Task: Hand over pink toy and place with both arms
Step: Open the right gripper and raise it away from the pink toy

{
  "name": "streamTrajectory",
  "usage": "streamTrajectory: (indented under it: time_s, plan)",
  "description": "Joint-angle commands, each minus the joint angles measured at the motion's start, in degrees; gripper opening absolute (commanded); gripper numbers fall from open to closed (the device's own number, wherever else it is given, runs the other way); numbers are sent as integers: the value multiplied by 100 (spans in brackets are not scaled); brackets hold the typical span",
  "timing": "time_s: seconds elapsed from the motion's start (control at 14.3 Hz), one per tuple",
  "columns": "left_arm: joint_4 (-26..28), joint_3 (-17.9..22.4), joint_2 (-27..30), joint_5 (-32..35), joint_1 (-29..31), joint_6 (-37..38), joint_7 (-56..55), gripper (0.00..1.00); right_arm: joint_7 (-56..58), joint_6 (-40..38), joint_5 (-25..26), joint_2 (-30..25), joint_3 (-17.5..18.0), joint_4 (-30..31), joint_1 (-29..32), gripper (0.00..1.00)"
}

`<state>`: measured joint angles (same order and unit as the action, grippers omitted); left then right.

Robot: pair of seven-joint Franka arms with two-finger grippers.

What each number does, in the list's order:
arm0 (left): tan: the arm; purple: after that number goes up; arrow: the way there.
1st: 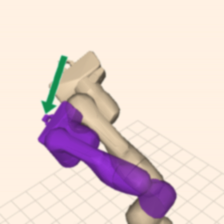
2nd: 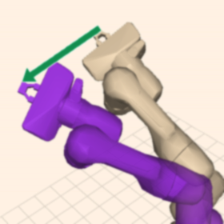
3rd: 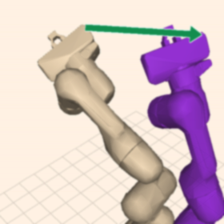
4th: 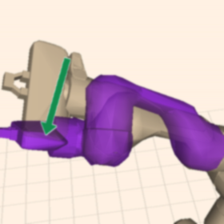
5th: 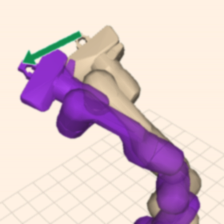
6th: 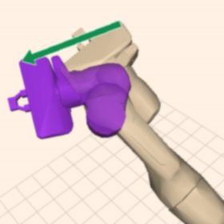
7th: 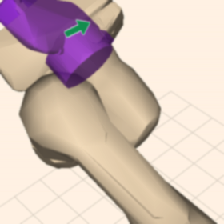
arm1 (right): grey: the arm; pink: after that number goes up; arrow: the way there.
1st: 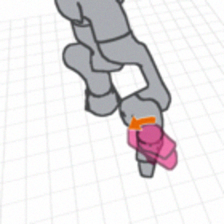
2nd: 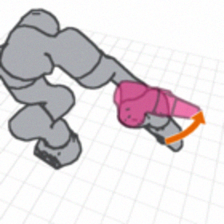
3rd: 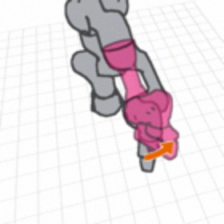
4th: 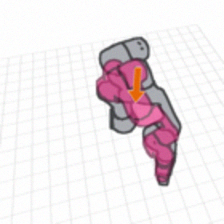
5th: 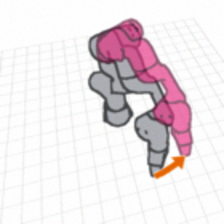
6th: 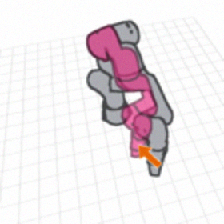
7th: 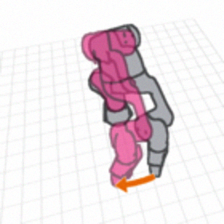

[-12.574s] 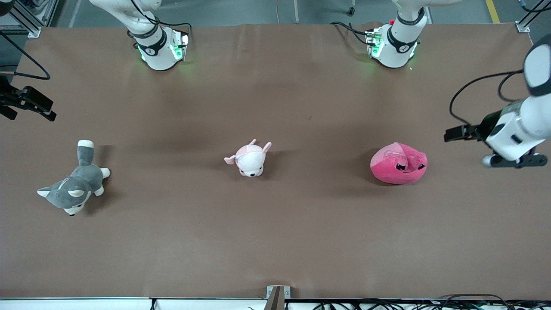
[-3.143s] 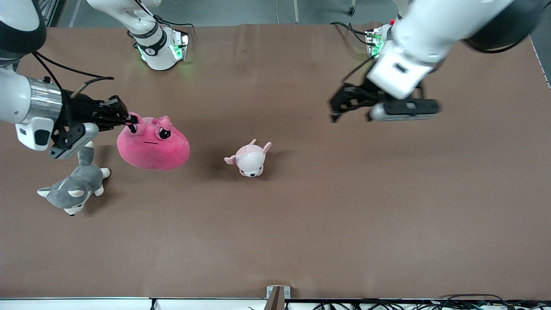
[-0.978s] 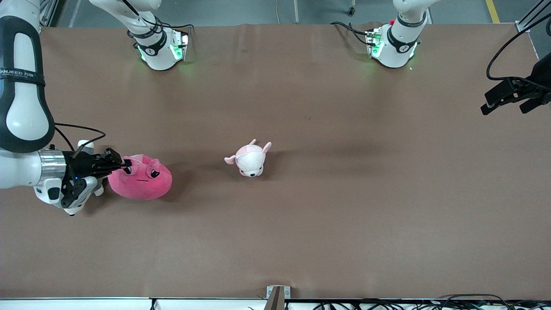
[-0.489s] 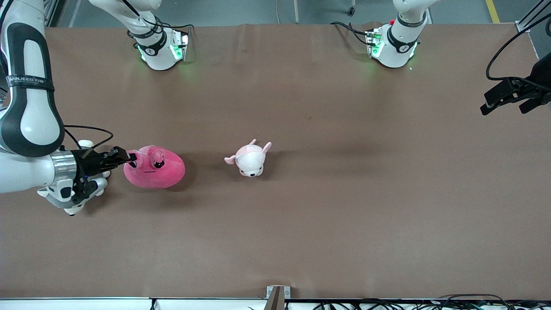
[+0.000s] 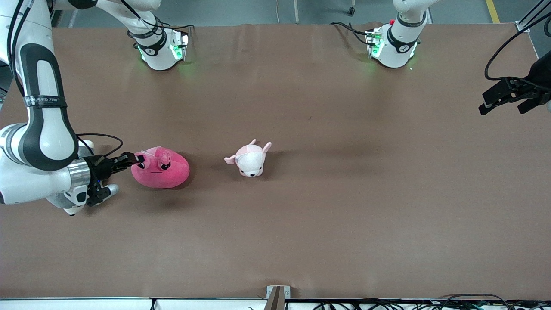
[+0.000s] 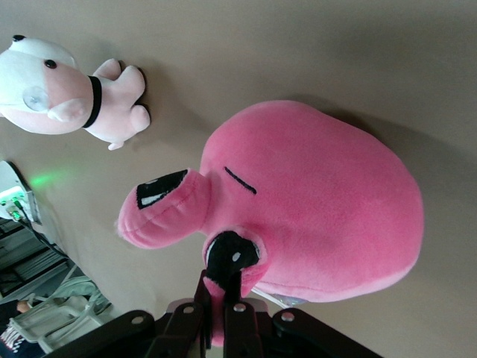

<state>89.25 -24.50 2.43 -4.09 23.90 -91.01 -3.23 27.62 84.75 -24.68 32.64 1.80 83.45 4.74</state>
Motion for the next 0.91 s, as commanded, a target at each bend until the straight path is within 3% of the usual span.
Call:
streamTrajectory:
  time_s: [0.0, 0.14, 0.21, 0.28, 0.35, 0.7, 0.84]
  plan:
    - [-100, -11, -41, 66, -9, 22, 7, 100, -81, -73, -274, 84, 40, -30, 54, 0]
    - [-109, 7, -41, 57, -17, 22, 15, 100, -55, -46, -283, 154, 40, -30, 80, 4]
    - [-109, 24, -41, 57, -35, 22, 7, 100, -98, -37, -283, 198, 40, -48, 80, 35]
    - [-109, 33, -41, 49, -52, 22, 7, 100, -116, -2, -283, 199, 31, -39, 54, 86]
    - [-109, 68, -41, 48, -174, 22, 7, 100, -151, -2, -283, 199, 31, -57, 54, 100]
    - [-100, 1147, -41, 57, -1272, 22, -2, 100, -1142, -64, -38, -64, -82, -600, 72, 100]
    - [-100, 1228, -50, 57, -1362, 22, -2, 100, -1853, -73, 304, -485, -74, -689, 10, 100]
